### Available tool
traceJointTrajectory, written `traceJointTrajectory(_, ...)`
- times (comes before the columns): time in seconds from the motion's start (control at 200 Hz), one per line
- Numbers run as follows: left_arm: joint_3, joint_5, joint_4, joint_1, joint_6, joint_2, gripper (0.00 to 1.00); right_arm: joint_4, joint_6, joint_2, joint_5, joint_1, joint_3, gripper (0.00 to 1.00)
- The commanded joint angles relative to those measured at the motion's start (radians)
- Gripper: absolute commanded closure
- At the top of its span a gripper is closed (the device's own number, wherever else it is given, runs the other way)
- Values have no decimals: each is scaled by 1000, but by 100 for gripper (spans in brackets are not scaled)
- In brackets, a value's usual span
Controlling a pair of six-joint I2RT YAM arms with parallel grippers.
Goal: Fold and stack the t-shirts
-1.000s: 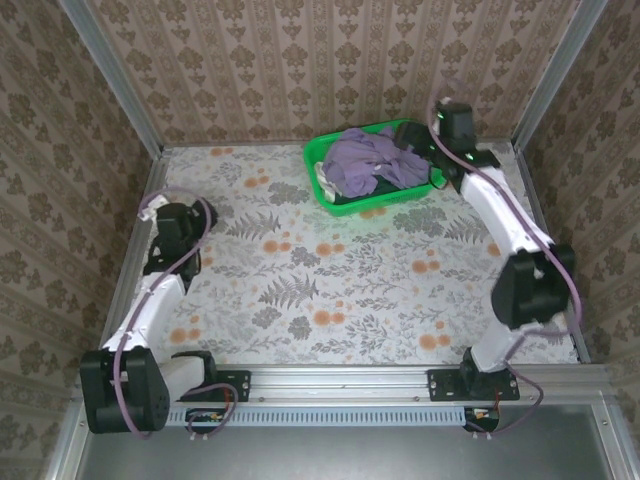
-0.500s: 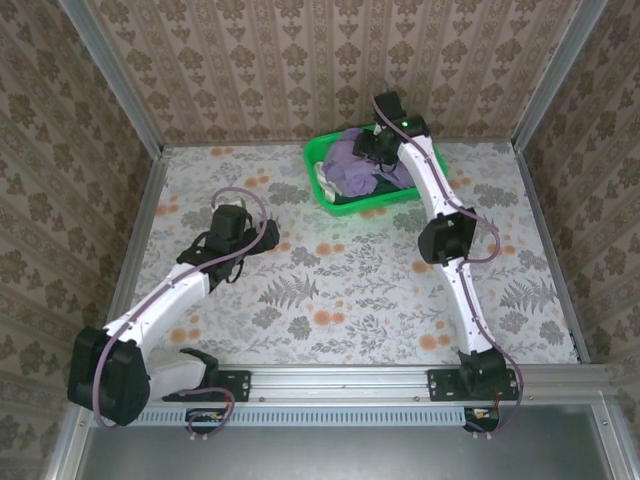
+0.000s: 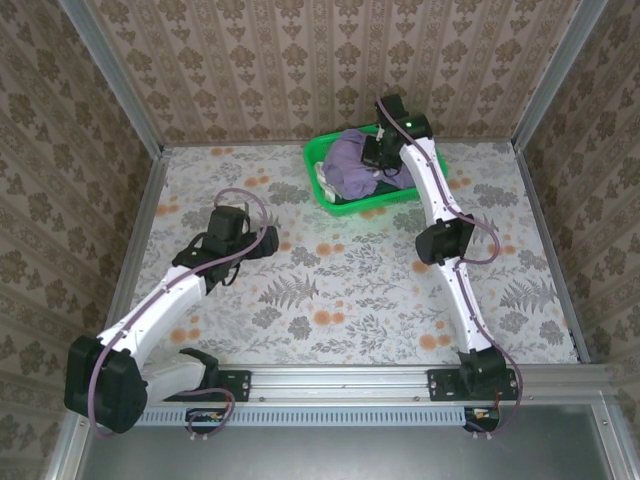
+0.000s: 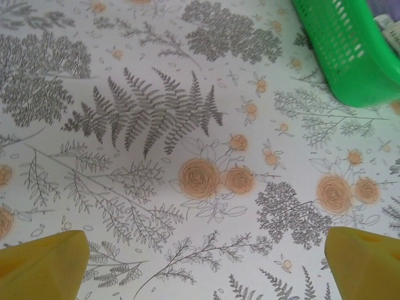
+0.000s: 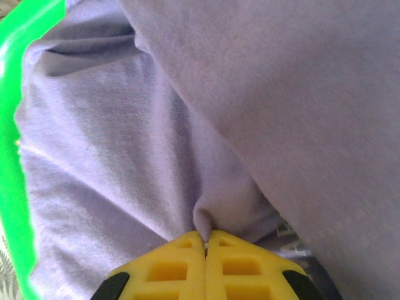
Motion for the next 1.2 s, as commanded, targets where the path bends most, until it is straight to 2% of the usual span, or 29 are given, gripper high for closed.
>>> traceJointTrajectory(0.0, 75, 27, -27, -3, 75, 11, 2, -91, -56, -188, 22, -41, 89, 100)
traceJointTrajectory(0.15, 133, 16, -39, -2, 135, 18, 2, -142, -102, -323, 36, -83, 89, 100)
traceJointTrajectory(0.175, 143, 14, -41, -33, 142, 18, 2, -146, -107, -344, 29, -86, 89, 100)
traceJointTrajectory(0.31, 185, -13, -56, -46, 162, 12, 2, -127, -121, -478, 0, -83, 88, 100)
traceJointTrajectory(0.525, 218, -144, -95, -53, 157, -17, 2, -10, -133, -690, -82, -60, 89, 100)
traceJointTrajectory(0.8, 247, -279, -157, -53, 113, -38, 2, 39, -208, -861, -50, 121, 89, 100)
traceJointTrajectory(1.045, 262, -285, -180, -57, 70, -24, 2, 27, -219, -849, 29, 269, 89, 100)
traceJointTrajectory(1.195, 275, -293, -207, -57, 72, -30, 2, 133, -226, -884, 45, 309, 88, 100)
